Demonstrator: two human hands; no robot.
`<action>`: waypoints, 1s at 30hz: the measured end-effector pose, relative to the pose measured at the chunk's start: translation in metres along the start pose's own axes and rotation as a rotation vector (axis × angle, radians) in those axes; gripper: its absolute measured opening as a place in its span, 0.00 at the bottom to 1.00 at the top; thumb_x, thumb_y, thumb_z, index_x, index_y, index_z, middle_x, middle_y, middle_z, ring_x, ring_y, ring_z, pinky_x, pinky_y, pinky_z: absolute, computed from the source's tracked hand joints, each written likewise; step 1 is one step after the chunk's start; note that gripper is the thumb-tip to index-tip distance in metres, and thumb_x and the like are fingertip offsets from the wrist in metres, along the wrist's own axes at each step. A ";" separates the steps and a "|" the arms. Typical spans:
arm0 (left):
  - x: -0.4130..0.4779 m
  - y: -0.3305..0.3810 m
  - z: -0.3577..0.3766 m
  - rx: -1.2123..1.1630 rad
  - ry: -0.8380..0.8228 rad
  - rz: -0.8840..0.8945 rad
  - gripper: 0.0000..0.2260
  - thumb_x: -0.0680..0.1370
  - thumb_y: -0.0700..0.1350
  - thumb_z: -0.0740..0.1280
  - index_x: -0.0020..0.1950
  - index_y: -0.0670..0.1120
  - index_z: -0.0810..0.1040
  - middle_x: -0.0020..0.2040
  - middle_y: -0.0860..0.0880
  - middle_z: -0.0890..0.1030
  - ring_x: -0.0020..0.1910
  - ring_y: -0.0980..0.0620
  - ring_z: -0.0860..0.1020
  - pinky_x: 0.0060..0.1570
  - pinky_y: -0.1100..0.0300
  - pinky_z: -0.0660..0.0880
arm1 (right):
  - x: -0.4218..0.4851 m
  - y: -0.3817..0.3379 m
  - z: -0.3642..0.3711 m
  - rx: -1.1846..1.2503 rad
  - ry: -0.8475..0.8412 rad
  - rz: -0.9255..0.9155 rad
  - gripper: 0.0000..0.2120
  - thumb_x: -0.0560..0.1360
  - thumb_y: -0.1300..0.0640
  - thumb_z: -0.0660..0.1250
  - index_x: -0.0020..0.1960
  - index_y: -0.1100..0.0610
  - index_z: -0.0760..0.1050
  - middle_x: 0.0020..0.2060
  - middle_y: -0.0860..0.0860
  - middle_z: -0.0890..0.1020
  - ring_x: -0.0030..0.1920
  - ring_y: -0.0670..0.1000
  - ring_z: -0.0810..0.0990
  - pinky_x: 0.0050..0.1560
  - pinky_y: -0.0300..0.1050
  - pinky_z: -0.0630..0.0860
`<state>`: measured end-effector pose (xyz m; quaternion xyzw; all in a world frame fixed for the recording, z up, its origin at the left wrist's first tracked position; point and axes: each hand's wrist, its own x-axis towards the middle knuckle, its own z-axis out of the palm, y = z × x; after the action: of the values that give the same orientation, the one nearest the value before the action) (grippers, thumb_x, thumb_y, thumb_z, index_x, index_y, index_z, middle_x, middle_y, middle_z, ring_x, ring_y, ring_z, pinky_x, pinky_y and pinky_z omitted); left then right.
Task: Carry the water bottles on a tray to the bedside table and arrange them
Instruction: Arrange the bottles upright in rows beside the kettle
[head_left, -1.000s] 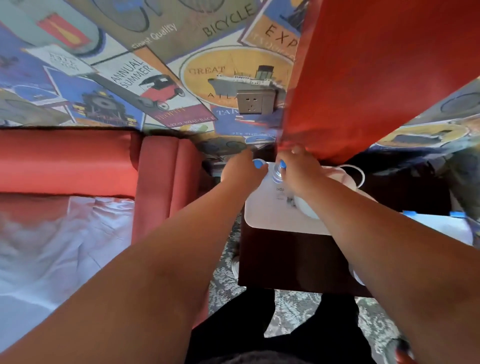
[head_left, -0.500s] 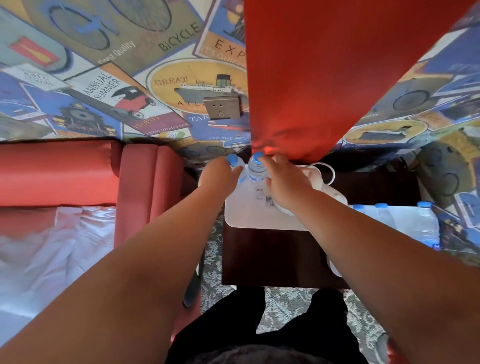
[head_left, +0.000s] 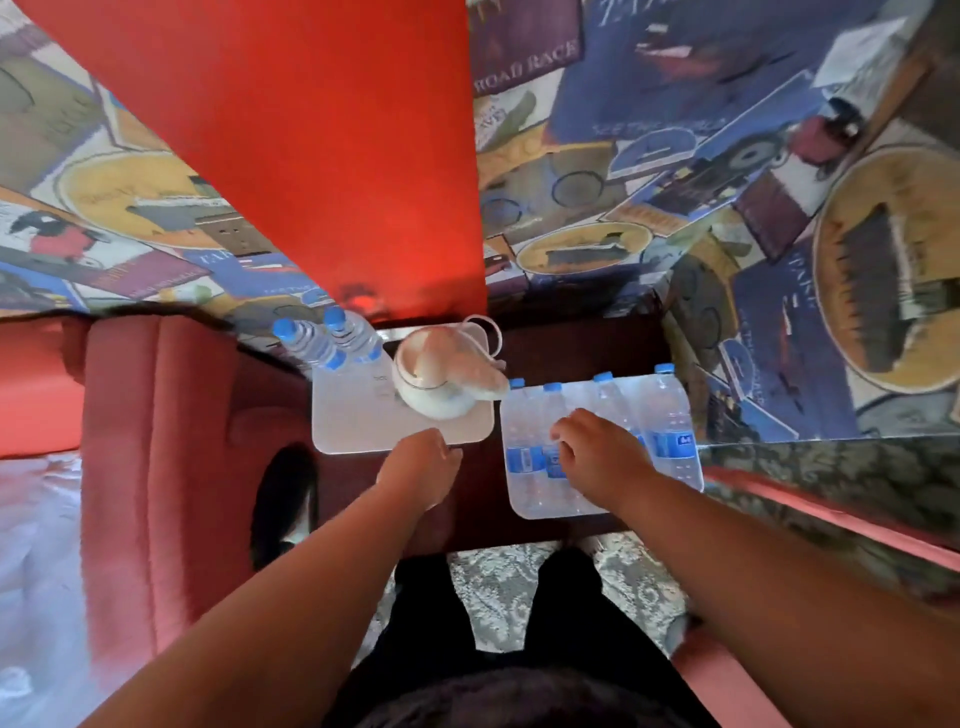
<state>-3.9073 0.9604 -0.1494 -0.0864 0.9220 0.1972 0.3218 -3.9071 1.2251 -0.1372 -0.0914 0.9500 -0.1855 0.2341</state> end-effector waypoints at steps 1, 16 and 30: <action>-0.002 0.017 0.011 -0.007 -0.031 0.016 0.13 0.77 0.56 0.63 0.46 0.47 0.77 0.48 0.46 0.82 0.51 0.43 0.79 0.46 0.55 0.72 | -0.003 0.016 -0.001 -0.006 -0.003 0.034 0.10 0.77 0.54 0.59 0.54 0.50 0.77 0.52 0.50 0.77 0.51 0.56 0.79 0.48 0.52 0.78; 0.092 0.176 0.100 -0.037 0.015 -0.125 0.25 0.80 0.55 0.63 0.73 0.45 0.65 0.62 0.41 0.78 0.60 0.40 0.77 0.57 0.50 0.75 | 0.064 0.146 0.001 0.040 -0.082 0.278 0.21 0.79 0.47 0.64 0.68 0.54 0.70 0.62 0.57 0.76 0.61 0.60 0.77 0.57 0.53 0.76; 0.149 0.171 0.123 0.063 0.154 -0.040 0.14 0.78 0.55 0.65 0.56 0.47 0.77 0.52 0.47 0.82 0.53 0.43 0.79 0.45 0.54 0.73 | 0.137 0.140 0.023 -0.256 -0.175 0.280 0.17 0.79 0.44 0.63 0.60 0.55 0.74 0.54 0.56 0.81 0.54 0.60 0.81 0.41 0.48 0.71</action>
<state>-4.0032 1.1623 -0.2785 -0.1094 0.9478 0.1547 0.2564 -4.0276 1.3103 -0.2678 -0.0032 0.9453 -0.0201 0.3255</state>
